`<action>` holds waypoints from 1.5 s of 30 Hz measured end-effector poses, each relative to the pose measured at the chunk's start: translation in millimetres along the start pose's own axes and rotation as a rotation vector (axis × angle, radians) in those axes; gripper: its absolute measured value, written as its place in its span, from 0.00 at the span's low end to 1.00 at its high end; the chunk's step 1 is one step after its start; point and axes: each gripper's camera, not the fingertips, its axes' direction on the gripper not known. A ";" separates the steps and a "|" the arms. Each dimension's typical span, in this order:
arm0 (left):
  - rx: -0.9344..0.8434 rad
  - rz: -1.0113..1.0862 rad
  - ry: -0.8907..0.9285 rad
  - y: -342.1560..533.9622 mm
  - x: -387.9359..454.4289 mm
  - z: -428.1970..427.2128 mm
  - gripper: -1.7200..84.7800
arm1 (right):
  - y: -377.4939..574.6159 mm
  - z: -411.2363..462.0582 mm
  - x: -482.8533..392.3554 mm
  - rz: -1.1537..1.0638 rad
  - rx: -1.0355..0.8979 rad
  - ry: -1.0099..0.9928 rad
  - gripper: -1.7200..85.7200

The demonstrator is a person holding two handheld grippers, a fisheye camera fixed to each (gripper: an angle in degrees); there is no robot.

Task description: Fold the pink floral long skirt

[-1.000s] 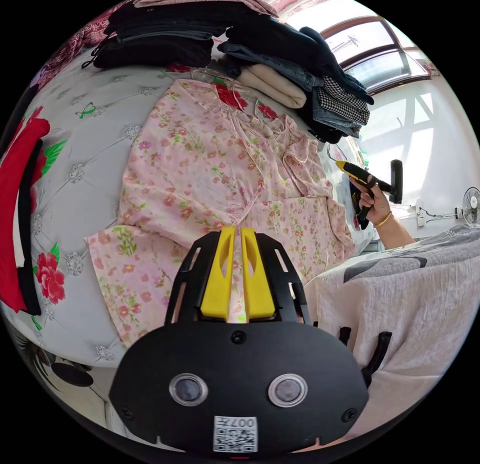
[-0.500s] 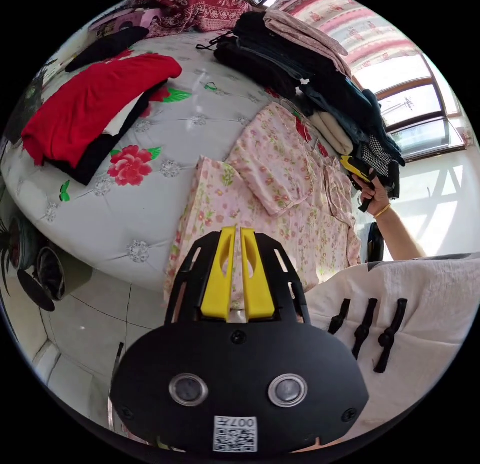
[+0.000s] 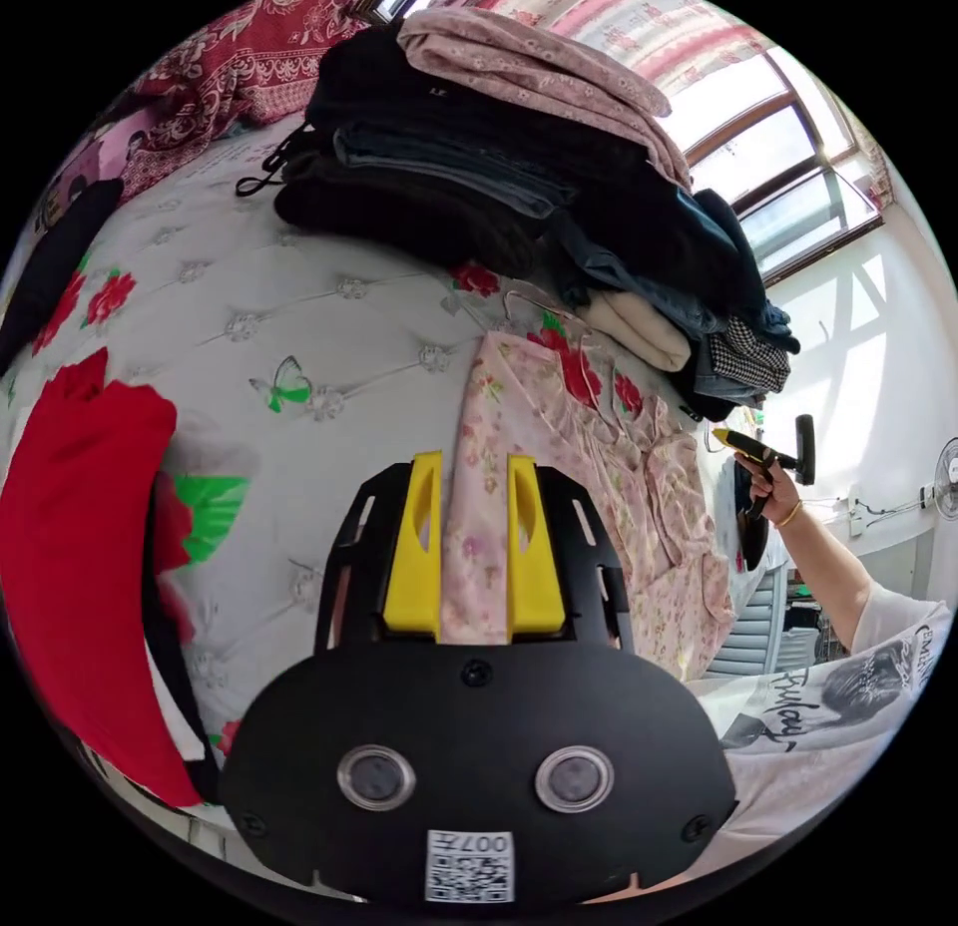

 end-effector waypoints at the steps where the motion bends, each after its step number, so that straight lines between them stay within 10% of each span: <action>1: -0.003 0.008 -0.002 -9.2 0.0 5.4 0.13 | -3.8 2.4 4.1 0.007 -0.006 0.002 0.12; 16: -0.143 0.184 0.063 -59.6 26.4 67.4 0.01 | -17.8 50.6 39.1 0.029 -0.124 0.004 0.03; 30: 0.178 0.482 0.207 151.7 66.4 -177.7 0.01 | 180.7 -149.8 -18.3 -0.363 0.155 -0.237 0.02; 45: -0.096 -0.068 0.099 397.5 43.1 -98.9 0.02 | 427.7 -50.4 22.4 -0.175 -0.248 -0.102 0.03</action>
